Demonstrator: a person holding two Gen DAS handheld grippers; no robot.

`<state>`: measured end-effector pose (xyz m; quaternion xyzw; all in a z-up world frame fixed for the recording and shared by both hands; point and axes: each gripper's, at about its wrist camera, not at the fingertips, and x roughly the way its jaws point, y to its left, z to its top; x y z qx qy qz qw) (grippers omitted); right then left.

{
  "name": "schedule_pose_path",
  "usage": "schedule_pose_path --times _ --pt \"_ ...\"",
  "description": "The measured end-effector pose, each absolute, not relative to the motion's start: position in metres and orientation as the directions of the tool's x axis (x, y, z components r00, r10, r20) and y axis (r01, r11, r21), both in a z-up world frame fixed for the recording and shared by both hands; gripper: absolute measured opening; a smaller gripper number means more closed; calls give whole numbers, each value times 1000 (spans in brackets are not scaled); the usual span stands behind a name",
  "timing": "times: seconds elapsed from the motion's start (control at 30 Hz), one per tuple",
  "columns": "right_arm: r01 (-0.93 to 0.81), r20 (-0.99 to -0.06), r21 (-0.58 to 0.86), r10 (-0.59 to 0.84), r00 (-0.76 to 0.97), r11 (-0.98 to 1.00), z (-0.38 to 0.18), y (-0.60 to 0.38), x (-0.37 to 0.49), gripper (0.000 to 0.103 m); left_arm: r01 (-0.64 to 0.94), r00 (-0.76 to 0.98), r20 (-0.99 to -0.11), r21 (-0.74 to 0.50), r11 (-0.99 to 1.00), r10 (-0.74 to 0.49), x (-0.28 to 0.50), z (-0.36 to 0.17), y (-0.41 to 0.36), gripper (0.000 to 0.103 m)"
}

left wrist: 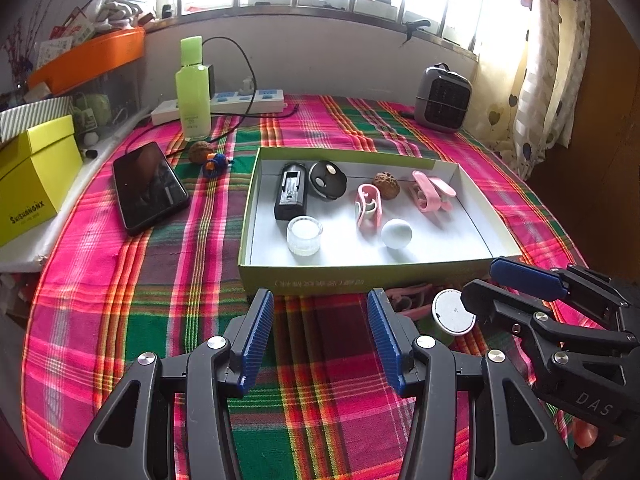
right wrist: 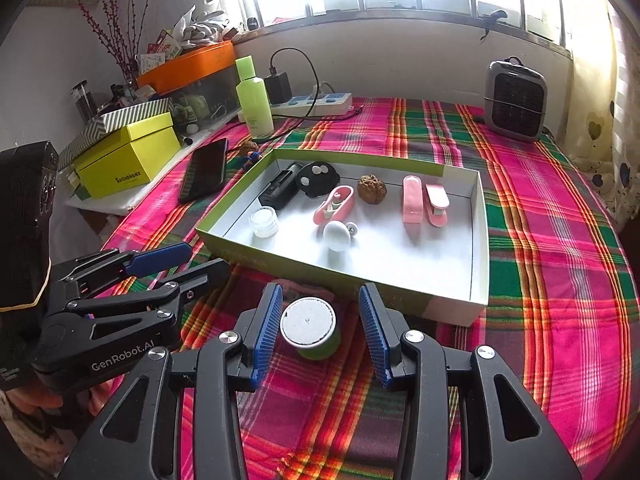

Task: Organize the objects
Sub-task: 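Move the right gripper onto the green-and-white spool and close it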

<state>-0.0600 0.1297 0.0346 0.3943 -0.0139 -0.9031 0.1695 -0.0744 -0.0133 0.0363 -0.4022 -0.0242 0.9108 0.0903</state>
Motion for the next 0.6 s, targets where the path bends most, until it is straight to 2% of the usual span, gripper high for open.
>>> schedule_pose_path --times 0.1,0.6 --pt "287 -707 145 -302 -639 -947 32 132 -54 47 -147 -653 -733 -125 -981 192 -72 32 -13 48" --pt "303 -731 161 -320 -603 -939 9 126 -52 47 -144 -622 -751 -169 -975 222 -69 16 -15 48"
